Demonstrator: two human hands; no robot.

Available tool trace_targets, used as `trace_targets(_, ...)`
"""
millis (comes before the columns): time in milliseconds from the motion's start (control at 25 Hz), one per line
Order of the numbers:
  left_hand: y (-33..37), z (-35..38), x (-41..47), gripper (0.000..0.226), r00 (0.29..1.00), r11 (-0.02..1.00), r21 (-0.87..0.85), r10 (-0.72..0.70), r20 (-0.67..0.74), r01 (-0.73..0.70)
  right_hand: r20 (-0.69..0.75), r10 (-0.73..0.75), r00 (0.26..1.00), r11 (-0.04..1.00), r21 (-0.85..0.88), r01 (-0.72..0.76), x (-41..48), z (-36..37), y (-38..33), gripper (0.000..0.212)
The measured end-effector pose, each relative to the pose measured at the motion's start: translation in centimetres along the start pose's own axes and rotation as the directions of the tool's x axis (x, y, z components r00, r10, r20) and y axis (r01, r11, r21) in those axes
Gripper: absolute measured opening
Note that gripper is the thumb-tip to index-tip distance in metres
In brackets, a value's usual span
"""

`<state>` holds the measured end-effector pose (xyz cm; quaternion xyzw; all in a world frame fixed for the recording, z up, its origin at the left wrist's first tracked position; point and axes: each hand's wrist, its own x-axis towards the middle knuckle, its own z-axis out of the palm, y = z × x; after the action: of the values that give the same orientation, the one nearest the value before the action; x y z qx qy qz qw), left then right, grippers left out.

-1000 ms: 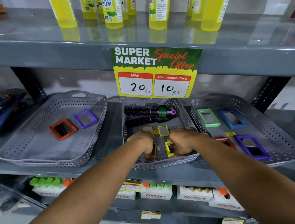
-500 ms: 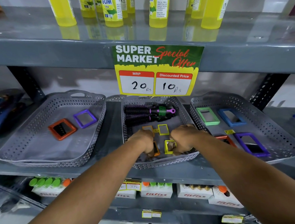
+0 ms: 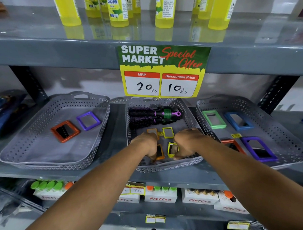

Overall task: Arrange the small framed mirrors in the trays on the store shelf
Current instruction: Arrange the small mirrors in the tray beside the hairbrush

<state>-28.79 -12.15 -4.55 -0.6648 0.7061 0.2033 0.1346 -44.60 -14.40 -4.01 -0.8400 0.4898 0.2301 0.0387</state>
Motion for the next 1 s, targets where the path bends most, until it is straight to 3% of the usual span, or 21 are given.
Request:
trace_targets(160, 0.2, 0.0, 0.0, 0.043, 1.0, 1.0, -0.017, -0.018, 0.001, 0.018, 0.0, -0.019, 1.0, 1.0, 0.008, 0.019, 0.0, 0.1, 0.0, 0.019)
trace_targets(600, 0.4, 0.2, 0.5, 0.038, 1.0, 1.0, 0.012, -0.012, -0.008, 0.012, -0.011, 0.008, 1.0, 0.999, 0.05, -0.007, 0.7, 0.7, 0.8, 0.026)
trace_targets(840, 0.6, 0.1, 0.6, 0.031, 1.0, 1.0, 0.019, -0.017, 0.014, 0.017, 0.004, -0.01, 1.0, 0.999, 0.054, 0.01, 1.3, 0.8, 1.2, 0.052)
trace_targets(1000, 0.5, 0.1, 0.6, 0.023, 1.0, 0.999, 0.032, -0.023, 0.021, 0.022, 0.011, -0.01, 1.0, 0.999, 0.039, 0.009, 1.5, 0.9, 1.3, 0.056)
